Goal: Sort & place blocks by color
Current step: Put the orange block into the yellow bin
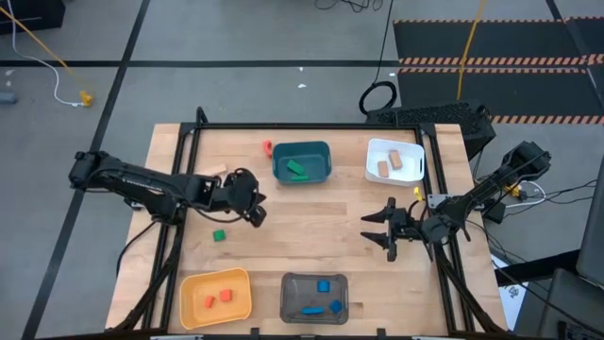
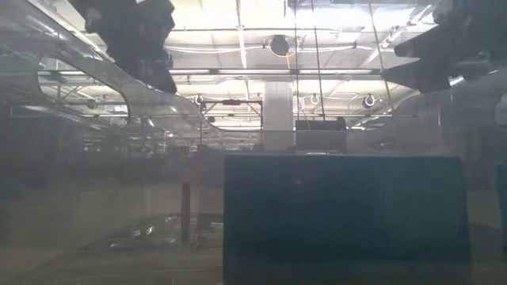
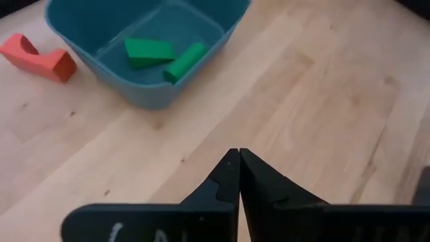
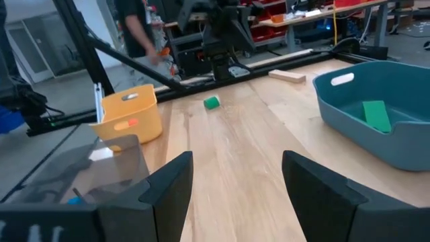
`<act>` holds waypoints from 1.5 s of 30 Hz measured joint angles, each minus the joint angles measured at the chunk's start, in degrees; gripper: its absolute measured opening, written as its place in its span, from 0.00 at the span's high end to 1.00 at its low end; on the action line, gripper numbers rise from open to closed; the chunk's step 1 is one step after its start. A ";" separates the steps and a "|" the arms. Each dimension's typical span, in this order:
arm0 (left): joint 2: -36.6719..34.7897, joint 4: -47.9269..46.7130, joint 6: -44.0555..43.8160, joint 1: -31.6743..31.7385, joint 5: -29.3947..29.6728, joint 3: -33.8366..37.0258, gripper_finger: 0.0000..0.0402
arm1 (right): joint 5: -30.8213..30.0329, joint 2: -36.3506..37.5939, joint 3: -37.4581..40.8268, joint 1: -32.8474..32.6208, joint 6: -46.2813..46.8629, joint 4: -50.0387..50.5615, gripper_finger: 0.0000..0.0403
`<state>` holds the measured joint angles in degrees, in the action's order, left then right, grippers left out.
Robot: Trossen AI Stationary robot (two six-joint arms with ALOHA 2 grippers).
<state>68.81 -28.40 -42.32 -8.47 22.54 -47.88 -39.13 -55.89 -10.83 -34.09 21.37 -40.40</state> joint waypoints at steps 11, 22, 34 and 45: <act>0.12 -4.39 0.45 0.99 -5.99 0.02 0.99 | 0.17 -0.01 0.00 0.00 0.00 0.34 0.45; 0.14 -4.38 2.88 12.57 0.50 0.02 0.77 | 0.20 -0.01 0.00 0.00 0.00 0.34 0.45; 10.03 -10.60 -2.59 20.46 2.38 0.00 0.52 | 0.22 -0.01 0.00 0.00 0.00 0.37 0.45; 12.50 -33.06 -4.09 24.32 2.41 0.03 0.57 | 0.22 0.01 0.00 0.00 0.00 0.36 0.45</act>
<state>81.32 -61.47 -46.40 15.85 24.95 -47.85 -38.92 -55.88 -10.83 -34.09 21.37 -40.04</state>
